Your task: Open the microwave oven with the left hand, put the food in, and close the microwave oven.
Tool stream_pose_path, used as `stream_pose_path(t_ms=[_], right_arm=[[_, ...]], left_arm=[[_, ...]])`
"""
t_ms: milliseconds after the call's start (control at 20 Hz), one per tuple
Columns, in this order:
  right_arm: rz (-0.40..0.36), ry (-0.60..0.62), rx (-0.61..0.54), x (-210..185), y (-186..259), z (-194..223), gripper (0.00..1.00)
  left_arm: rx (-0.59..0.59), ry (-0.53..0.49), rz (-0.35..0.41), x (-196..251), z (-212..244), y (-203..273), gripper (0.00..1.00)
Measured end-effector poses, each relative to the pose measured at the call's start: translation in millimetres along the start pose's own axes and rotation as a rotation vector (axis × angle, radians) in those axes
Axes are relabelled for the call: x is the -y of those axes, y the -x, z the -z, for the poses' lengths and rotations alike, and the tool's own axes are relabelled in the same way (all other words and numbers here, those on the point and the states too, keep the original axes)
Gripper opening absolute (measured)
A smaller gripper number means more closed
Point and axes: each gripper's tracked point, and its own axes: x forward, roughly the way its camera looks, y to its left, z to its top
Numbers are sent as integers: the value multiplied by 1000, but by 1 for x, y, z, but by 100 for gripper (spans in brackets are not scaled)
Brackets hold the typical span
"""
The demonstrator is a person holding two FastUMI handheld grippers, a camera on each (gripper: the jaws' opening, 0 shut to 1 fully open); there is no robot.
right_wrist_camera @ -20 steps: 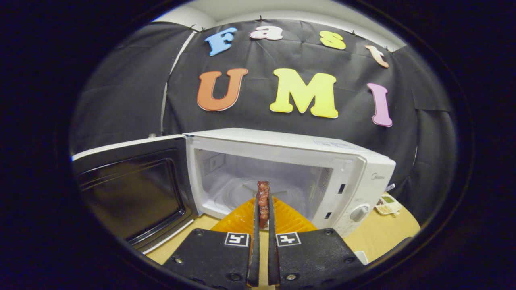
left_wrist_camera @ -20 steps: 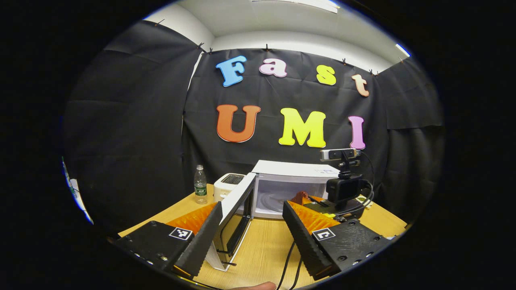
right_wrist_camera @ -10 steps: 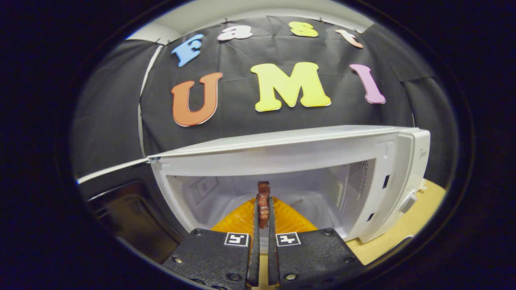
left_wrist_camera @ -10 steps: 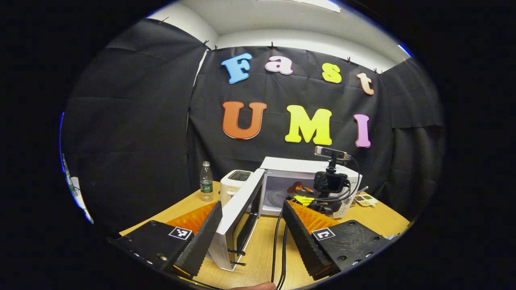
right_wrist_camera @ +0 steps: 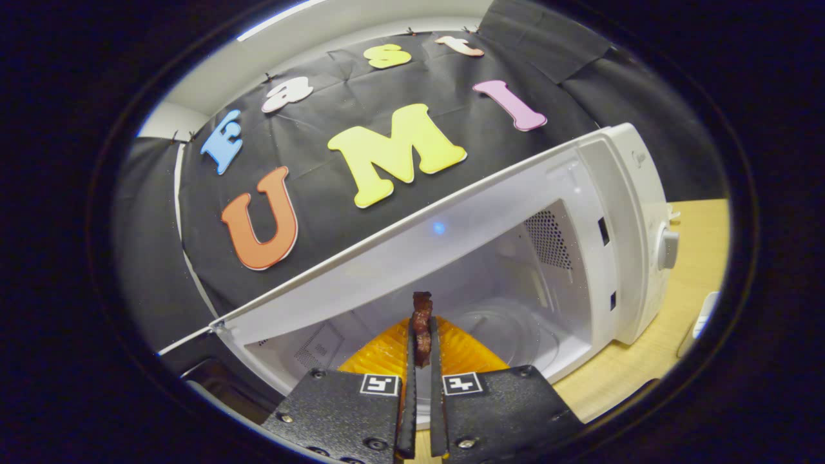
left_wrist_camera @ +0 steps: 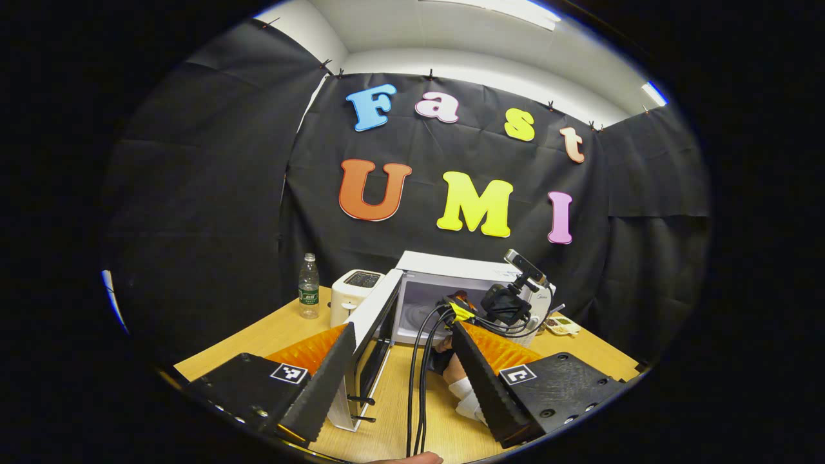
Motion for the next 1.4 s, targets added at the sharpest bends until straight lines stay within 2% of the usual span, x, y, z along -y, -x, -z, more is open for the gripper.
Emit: stream_pose_path(t_ms=[150,200,300,350,400,550,800,900,1150,1300,1400], right_arm=[[-34,-131,-54,-1,-20,10,12],[-26,-137,-58,3,-23,12,2],[28,-88,-64,21,-23,15,55],[31,-73,-62,25,-19,14,81],[22,-71,-61,25,-15,16,99],[10,-50,-62,27,-1,12,98],[-21,-15,-85,30,35,4,98],[-48,23,-96,30,57,-3,98],[-130,194,-78,32,128,-46,98],[-125,321,-59,51,175,-84,98],[-124,363,-72,64,207,-109,98]], left_arm=[[4,-23,-22,-5,-1,5,92],[2,-26,-23,-3,-1,8,92],[-4,-26,-20,0,0,11,92],[-3,-26,-21,-1,0,13,92],[-1,-27,-25,-2,-1,15,92],[5,-48,-39,-5,-4,23,92],[31,-140,-80,-14,-10,35,92],[36,-135,-80,-15,-11,38,92],[52,-95,-72,-15,-13,41,92],[47,-121,-66,-11,-13,42,92],[43,-142,-71,-12,-15,46,92]])
